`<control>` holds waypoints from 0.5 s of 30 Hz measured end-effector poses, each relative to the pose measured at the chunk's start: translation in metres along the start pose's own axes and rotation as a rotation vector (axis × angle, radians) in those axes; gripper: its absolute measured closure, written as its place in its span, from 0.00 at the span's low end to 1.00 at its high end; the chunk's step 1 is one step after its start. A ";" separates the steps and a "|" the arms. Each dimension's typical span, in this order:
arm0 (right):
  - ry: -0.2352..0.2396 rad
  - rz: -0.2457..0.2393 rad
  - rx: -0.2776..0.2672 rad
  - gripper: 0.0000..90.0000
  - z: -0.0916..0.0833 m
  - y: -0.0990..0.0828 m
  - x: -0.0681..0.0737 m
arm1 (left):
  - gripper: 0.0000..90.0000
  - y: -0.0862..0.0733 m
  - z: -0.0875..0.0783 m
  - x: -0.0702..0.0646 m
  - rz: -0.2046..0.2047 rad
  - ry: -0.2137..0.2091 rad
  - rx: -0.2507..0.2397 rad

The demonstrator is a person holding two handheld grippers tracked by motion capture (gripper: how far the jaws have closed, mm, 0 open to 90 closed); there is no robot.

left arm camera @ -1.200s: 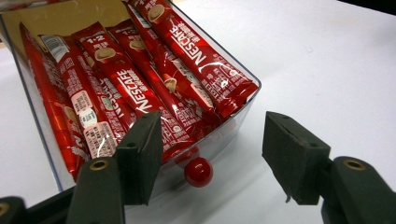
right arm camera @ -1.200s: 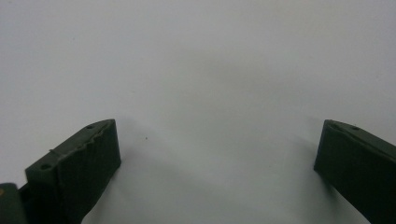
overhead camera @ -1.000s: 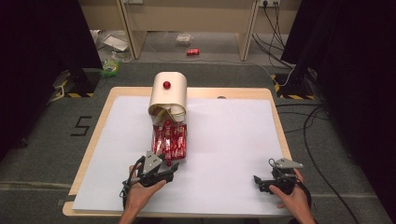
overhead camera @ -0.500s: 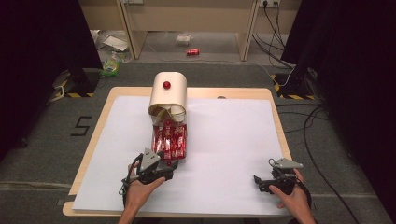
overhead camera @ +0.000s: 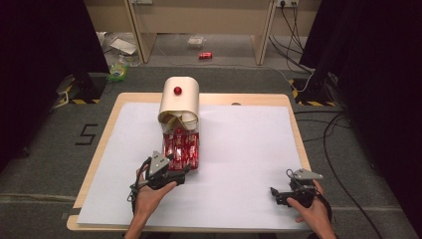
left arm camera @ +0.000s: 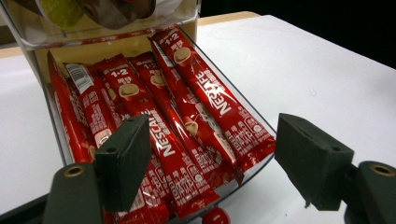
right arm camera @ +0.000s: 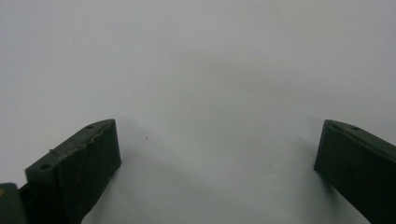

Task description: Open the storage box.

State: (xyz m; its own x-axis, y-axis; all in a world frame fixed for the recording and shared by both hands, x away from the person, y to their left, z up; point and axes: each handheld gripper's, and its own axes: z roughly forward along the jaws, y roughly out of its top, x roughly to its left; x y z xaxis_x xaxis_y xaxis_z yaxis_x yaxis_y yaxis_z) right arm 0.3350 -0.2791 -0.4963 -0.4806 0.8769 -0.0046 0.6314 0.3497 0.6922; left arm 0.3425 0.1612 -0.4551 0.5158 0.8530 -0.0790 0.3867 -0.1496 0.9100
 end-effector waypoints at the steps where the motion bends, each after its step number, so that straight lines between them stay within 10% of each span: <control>1: 0.000 0.000 0.000 0.01 0.000 0.000 0.000 | 0.30 0.001 0.001 0.000 0.001 -0.001 0.001; 15: 0.000 0.000 0.000 0.01 0.000 0.000 0.000 | 0.26 0.008 0.009 0.004 -0.006 0.026 -0.007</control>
State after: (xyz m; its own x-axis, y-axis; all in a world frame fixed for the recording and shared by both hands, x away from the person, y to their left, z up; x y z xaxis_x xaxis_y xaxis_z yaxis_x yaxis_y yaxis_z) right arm 0.3349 -0.2792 -0.4962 -0.4808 0.8768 -0.0047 0.6313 0.3499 0.6922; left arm 0.3548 0.1592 -0.4518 0.4931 0.8668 -0.0739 0.3845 -0.1409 0.9123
